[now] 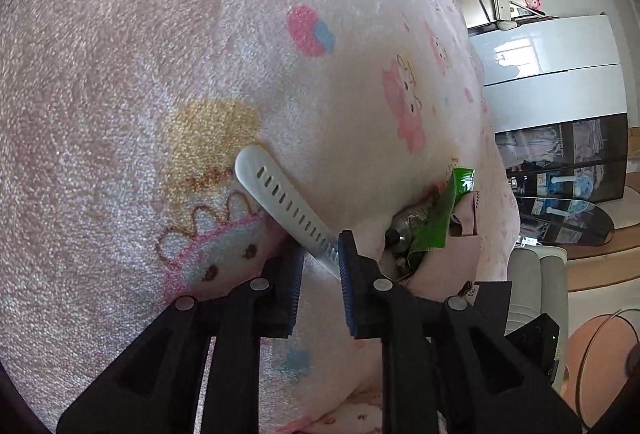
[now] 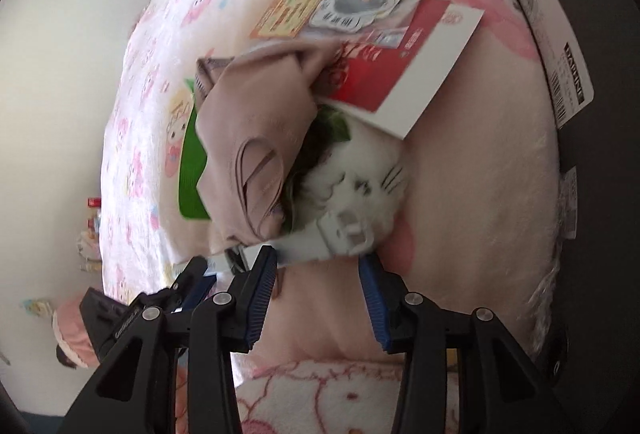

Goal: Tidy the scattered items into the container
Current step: 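Lift the white smartwatch off the pile with the left tool, then carry the smartwatch over the black box with the left tool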

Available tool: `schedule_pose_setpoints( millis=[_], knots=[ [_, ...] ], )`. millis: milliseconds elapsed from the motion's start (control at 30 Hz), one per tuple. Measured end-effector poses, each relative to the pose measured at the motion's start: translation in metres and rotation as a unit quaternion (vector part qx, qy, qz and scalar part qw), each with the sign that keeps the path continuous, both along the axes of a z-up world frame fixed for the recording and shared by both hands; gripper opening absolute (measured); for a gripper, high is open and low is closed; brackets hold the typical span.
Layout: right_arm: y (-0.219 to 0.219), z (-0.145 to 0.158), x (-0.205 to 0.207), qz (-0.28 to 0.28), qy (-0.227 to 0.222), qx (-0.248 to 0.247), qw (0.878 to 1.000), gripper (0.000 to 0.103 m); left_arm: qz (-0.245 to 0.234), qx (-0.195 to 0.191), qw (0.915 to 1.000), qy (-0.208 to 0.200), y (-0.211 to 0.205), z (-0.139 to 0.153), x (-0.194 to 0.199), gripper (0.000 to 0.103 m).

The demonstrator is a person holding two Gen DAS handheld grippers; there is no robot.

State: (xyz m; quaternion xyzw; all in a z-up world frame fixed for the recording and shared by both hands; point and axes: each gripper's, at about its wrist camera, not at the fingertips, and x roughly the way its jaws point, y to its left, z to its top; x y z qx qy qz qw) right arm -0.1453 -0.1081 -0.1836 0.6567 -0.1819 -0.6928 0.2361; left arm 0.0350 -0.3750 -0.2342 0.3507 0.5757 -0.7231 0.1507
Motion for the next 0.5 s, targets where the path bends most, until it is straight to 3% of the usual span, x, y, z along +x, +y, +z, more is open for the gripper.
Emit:
schedule_pose_setpoints(
  millis=[200, 300, 367, 500],
  knots=[
    [-0.003, 0.016, 0.005, 0.003, 0.058, 0.009, 0.998, 0.017, 0.027, 0.043, 0.9981, 0.035, -0.011, -0.006, 0.007, 0.023],
    [0.004, 0.025, 0.003, 0.010, 0.080, 0.009, 0.997, 0.012, 0.025, 0.018, 0.9987, 0.041, -0.014, -0.001, 0.003, 0.020],
    [0.002, 0.029, 0.003, 0.016, 0.092, 0.004, 0.996, 0.008, 0.016, -0.006, 0.9994, 0.030, -0.016, 0.006, -0.002, 0.002],
    [0.000, 0.038, 0.005, 0.026, 0.113, 0.004, 0.993, 0.007, 0.001, -0.042, 0.9970, 0.065, -0.009, 0.042, 0.003, 0.001]
  ],
)
